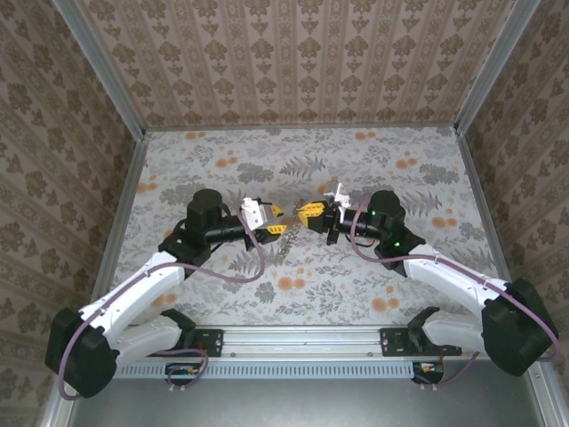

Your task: Put the keys on the keyring

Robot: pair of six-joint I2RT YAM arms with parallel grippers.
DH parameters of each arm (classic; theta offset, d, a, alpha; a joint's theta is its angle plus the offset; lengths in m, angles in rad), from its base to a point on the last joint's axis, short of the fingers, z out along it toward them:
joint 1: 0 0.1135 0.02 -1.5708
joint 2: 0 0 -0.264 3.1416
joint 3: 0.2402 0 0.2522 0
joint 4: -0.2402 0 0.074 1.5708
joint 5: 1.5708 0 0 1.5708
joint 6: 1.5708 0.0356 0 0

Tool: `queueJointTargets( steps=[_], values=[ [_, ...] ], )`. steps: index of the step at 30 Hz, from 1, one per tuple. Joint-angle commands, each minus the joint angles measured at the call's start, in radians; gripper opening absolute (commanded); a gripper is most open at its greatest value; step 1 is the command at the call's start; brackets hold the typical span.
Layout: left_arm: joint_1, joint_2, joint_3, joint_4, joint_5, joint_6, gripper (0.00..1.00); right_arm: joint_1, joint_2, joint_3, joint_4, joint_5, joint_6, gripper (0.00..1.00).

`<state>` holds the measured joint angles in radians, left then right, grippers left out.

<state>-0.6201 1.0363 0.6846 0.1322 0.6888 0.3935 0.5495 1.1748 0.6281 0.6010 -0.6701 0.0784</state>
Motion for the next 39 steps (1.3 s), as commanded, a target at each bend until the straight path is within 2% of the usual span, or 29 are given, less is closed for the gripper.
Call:
queueJointTargets(
  steps=[1,6,17,24,28,31,39],
  values=[
    [0.004,0.012,0.006,0.102,0.09,-0.048,0.39,-0.008,-0.026,0.044,0.042,-0.063,-0.019,0.0],
    [-0.017,0.044,-0.011,0.182,0.066,-0.058,0.4,-0.008,-0.014,0.053,0.069,-0.101,-0.011,0.0],
    [-0.079,0.102,0.012,0.217,0.049,-0.039,0.39,-0.008,-0.01,0.068,0.057,-0.119,-0.016,0.0],
    [-0.086,0.103,0.009,0.226,0.035,-0.05,0.34,-0.008,-0.015,0.071,0.046,-0.115,-0.026,0.0],
    [-0.086,0.104,0.006,0.216,0.002,-0.048,0.21,-0.008,-0.016,0.078,0.027,-0.118,-0.039,0.0],
    [-0.084,0.09,0.007,0.194,-0.037,-0.031,0.13,-0.008,-0.024,0.092,-0.043,-0.124,-0.083,0.0],
    [-0.084,0.049,0.032,0.077,-0.141,0.062,0.06,-0.007,-0.056,0.158,-0.374,-0.099,-0.291,0.0]
  ],
)
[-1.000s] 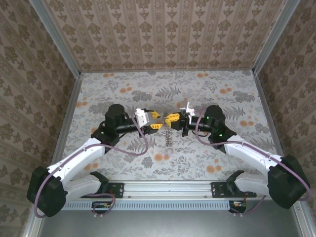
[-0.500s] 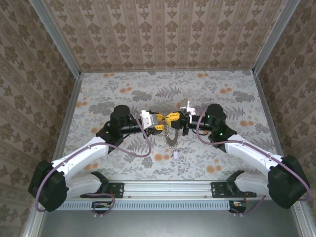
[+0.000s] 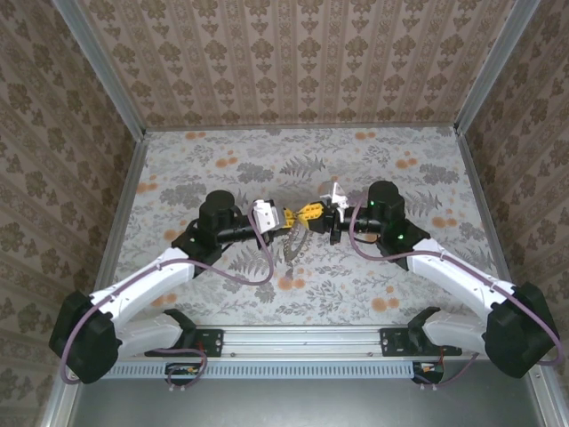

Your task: Put the keys on the keyring

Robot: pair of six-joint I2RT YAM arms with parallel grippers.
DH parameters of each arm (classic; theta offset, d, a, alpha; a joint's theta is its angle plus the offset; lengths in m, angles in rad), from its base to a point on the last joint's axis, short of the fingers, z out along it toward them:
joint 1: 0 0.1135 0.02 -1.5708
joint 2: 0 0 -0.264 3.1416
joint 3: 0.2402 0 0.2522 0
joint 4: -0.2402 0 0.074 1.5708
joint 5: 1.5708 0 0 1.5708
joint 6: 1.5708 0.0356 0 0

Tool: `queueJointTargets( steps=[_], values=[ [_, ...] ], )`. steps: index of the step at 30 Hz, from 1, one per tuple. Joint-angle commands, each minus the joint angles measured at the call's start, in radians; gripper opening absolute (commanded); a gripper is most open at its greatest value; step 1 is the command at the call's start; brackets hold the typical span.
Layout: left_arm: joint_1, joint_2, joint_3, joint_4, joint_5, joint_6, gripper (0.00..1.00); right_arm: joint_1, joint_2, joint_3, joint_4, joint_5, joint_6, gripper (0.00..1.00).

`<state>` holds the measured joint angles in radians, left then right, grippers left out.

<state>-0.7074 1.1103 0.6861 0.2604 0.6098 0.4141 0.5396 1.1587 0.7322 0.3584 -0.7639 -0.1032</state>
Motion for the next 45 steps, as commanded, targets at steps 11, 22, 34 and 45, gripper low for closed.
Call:
queueJointTargets(
  steps=[11,22,34,45],
  values=[
    [-0.008,-0.044,0.069,-0.149,-0.13,0.144,0.01,0.012,-0.006,0.129,-0.399,0.055,-0.207,0.0],
    [-0.053,-0.035,0.099,-0.203,-0.161,0.269,0.0,0.017,0.053,0.181,-0.414,0.03,-0.049,0.0],
    [-0.07,-0.043,0.141,-0.314,-0.233,0.402,0.0,0.02,0.102,0.282,-0.691,0.039,-0.174,0.0],
    [-0.072,-0.017,0.218,-0.459,-0.336,0.639,0.0,0.02,0.184,0.402,-0.937,-0.025,-0.262,0.0]
  ],
)
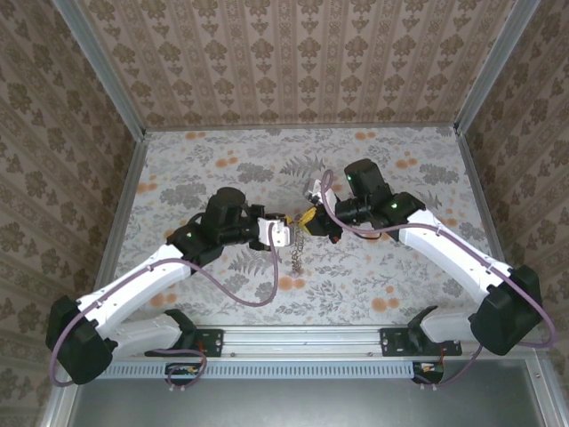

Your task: Put the keys on the keyring

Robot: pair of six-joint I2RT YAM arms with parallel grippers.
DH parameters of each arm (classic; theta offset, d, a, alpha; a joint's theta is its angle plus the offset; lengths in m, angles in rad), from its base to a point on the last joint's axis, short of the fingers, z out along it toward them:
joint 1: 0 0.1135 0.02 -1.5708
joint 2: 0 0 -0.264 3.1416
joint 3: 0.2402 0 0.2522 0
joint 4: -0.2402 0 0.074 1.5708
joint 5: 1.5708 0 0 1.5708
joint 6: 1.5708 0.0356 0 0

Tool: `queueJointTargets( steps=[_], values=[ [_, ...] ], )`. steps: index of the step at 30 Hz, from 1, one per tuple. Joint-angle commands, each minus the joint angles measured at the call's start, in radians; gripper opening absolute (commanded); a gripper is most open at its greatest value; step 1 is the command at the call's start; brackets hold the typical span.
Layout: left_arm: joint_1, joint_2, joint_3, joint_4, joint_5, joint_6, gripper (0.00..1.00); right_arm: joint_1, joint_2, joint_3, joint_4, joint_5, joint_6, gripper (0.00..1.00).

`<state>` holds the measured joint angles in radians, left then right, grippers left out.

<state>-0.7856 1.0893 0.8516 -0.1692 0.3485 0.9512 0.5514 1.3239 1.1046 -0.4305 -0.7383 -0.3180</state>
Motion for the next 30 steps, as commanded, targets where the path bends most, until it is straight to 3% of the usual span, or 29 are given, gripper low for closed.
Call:
queueJointTargets(
  steps=[1,7,15,19,23,27,30],
  values=[
    [0.007,0.009,0.061,-0.035,-0.08,0.119,0.0,0.009,0.024,0.032,-0.157,-0.047,-0.051,0.0],
    [0.007,0.049,0.111,-0.032,-0.097,0.241,0.0,0.008,0.048,0.027,-0.154,-0.062,-0.022,0.0],
    [0.007,0.084,0.16,-0.019,-0.094,0.472,0.0,-0.03,-0.014,-0.031,-0.048,-0.146,-0.013,0.28],
    [0.007,0.079,0.153,-0.014,-0.094,0.625,0.0,-0.106,-0.075,-0.065,0.013,-0.174,0.02,0.34],
    [0.008,0.077,0.151,-0.009,-0.107,0.779,0.0,-0.18,-0.13,-0.115,0.202,-0.105,0.259,0.41],
    [0.008,0.083,0.139,0.032,-0.123,0.896,0.0,-0.188,-0.147,-0.117,0.362,0.005,0.538,0.45],
    [0.008,0.086,0.117,0.07,-0.102,0.969,0.0,-0.189,-0.116,-0.058,0.326,0.09,0.729,0.45]
  ],
)
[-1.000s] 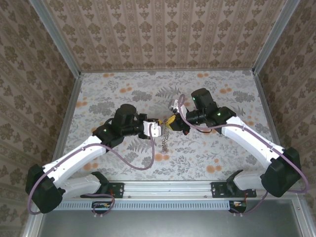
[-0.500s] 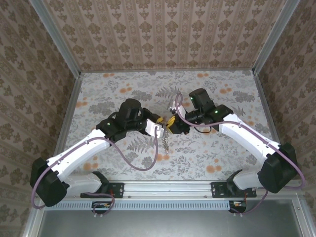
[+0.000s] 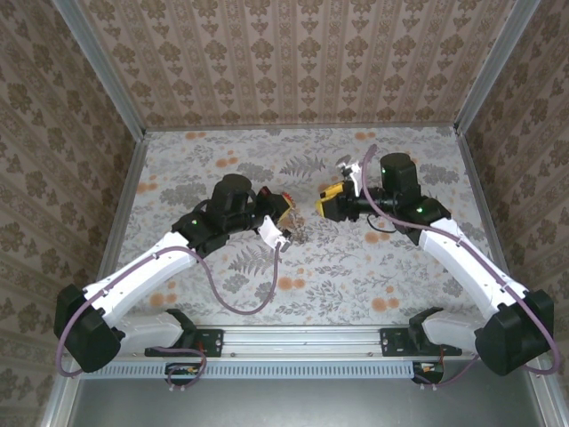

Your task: Put the keys on the keyring

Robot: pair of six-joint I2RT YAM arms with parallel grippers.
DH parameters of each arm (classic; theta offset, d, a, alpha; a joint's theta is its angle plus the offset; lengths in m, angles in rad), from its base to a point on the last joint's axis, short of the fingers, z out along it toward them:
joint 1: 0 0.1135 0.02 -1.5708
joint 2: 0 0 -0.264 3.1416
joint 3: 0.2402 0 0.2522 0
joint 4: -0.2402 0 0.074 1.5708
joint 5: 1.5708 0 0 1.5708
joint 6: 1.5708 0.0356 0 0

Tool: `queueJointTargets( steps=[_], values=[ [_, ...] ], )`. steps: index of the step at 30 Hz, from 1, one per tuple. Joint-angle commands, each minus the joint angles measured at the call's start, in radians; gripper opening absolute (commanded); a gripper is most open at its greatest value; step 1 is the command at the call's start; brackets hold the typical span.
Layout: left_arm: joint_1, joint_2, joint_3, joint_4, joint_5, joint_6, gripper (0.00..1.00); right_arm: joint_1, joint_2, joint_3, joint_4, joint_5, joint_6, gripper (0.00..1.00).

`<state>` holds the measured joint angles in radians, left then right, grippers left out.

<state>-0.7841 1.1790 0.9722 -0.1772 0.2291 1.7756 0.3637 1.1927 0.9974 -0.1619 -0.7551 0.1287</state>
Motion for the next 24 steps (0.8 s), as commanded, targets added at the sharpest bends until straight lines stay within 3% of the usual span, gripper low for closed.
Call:
queueJointTargets(
  steps=[1,4,9,14,24],
  values=[
    [0.004,-0.004,-0.011,0.092,0.027,0.172,0.0,-0.003,0.036,0.082,0.018,0.105,0.31,0.43],
    [-0.003,0.0,-0.023,0.121,0.042,0.238,0.0,-0.001,0.12,0.177,-0.082,0.022,0.342,0.44],
    [-0.004,0.005,-0.018,0.124,0.056,0.292,0.0,0.007,0.154,0.183,-0.087,-0.012,0.376,0.51],
    [-0.013,-0.005,-0.024,0.116,0.08,0.335,0.0,0.015,0.191,0.205,-0.106,-0.083,0.424,0.51],
    [-0.024,-0.004,-0.03,0.147,0.123,0.324,0.0,0.056,0.274,0.207,-0.046,-0.163,0.458,0.51]
  ],
)
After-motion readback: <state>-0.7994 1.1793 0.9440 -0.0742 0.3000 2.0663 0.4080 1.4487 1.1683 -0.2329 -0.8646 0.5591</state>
